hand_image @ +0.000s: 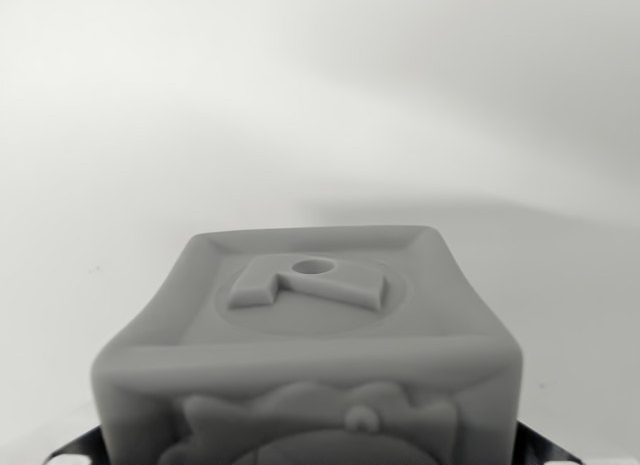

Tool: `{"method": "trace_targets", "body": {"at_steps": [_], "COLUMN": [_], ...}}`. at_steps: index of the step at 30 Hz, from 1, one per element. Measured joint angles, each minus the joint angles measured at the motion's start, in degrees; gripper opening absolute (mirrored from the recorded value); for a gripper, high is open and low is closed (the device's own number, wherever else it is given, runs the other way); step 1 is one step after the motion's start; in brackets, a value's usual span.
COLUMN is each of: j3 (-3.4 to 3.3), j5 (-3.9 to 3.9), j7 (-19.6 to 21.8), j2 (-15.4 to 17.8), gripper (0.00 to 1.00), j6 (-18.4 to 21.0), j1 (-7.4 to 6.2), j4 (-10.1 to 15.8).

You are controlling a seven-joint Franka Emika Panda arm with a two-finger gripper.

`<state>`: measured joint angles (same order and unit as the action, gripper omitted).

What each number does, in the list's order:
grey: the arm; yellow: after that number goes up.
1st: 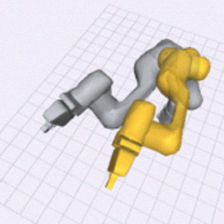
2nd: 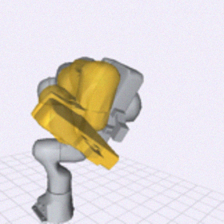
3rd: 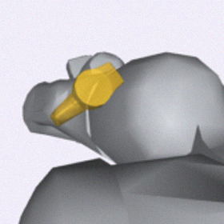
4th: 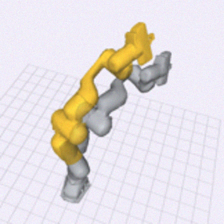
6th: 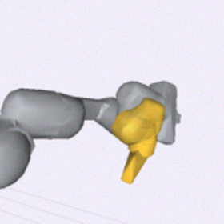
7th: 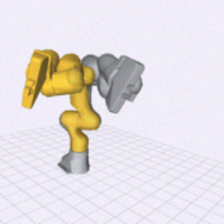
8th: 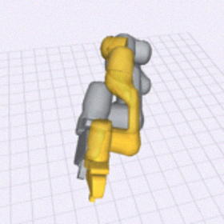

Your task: Destack cube

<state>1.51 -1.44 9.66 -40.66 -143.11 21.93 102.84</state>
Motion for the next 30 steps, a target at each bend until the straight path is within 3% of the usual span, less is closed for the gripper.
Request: {"method": "trace_targets", "body": {"at_steps": [30], "j3": [-0.10], "j5": [-0.04], "j7": [0.0], "j2": [-4.4], "gripper": [0.00], "j6": [-3.0], "j1": [-0.05], "j4": [-1.5]}}
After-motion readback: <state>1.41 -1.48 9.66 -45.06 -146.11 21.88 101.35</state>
